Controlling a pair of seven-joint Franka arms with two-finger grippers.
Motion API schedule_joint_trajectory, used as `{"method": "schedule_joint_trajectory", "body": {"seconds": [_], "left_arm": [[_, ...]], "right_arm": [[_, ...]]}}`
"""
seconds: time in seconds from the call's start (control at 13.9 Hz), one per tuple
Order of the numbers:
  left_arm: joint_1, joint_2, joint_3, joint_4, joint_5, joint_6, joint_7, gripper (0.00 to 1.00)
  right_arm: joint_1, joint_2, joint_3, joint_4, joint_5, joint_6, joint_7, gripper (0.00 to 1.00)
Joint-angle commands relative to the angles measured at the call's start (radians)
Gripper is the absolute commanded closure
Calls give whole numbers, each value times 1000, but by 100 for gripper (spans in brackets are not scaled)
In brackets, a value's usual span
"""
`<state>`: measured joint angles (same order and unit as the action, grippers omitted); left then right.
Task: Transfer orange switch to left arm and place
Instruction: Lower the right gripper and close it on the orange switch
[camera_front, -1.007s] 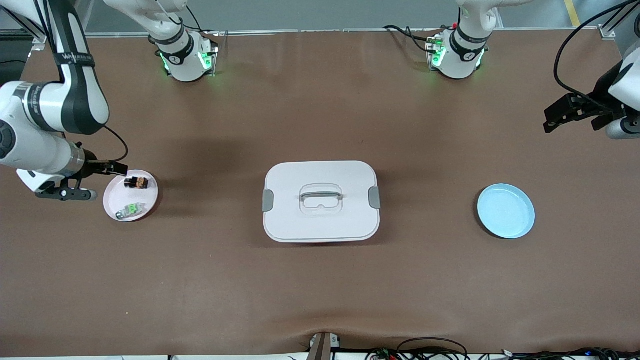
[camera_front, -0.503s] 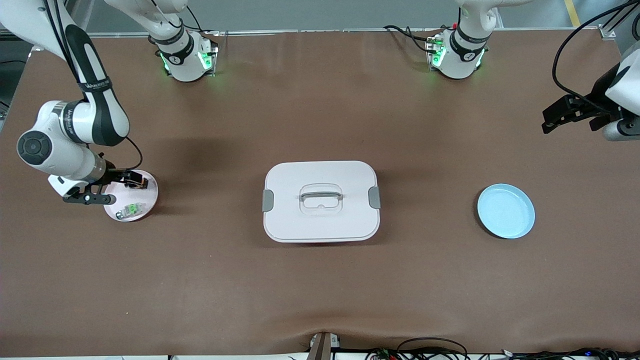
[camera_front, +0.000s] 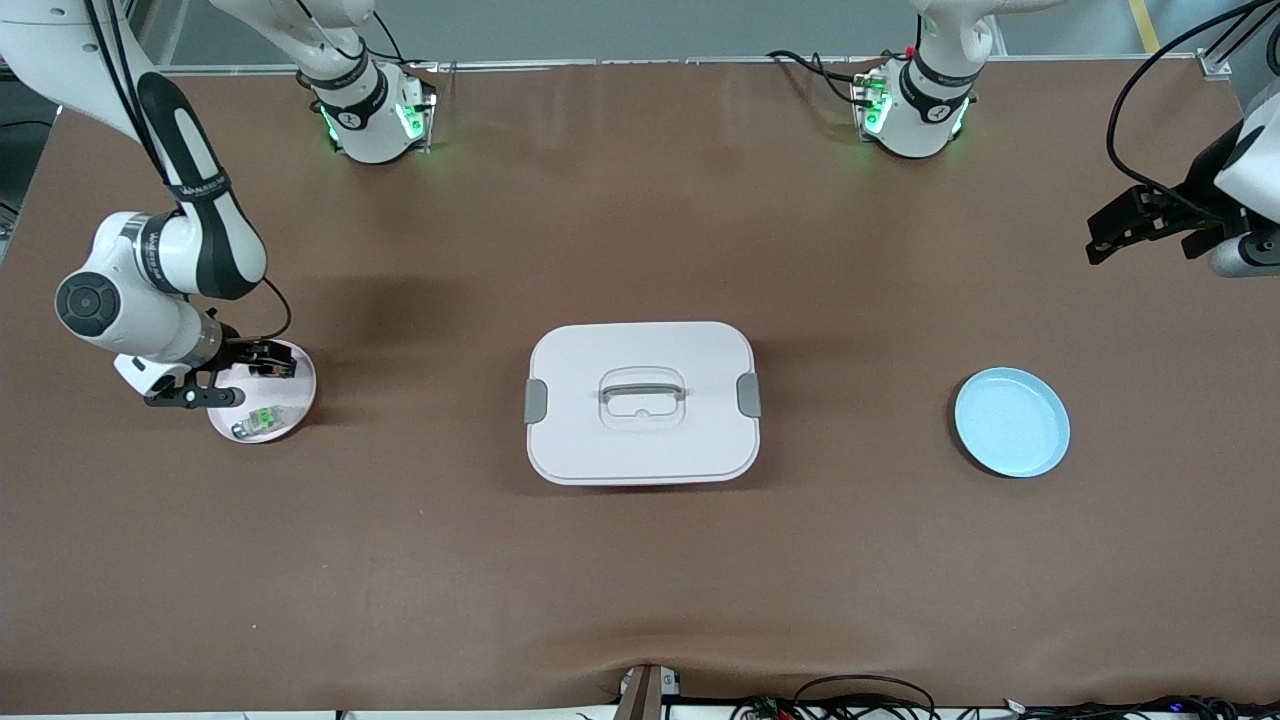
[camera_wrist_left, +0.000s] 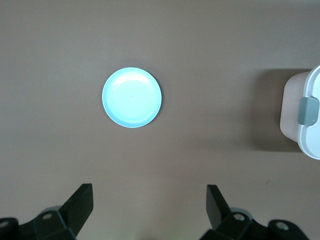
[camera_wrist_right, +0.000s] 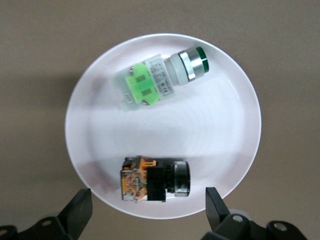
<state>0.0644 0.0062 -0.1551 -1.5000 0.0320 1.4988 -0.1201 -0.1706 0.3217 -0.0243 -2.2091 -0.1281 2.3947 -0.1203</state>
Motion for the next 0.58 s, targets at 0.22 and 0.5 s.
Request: {"method": "schedule_joint_trajectory", "body": {"seconds": [0.22,0.5], "left_arm": [[11,-8,0,-11,-9,11,19,0],[9,-8,0,-9,-12,26,19,0]], "right_arm": [[-33,45,14,-14,-22,67,-28,0],[-30,71,14,-14,-22,104,-30,0]]}}
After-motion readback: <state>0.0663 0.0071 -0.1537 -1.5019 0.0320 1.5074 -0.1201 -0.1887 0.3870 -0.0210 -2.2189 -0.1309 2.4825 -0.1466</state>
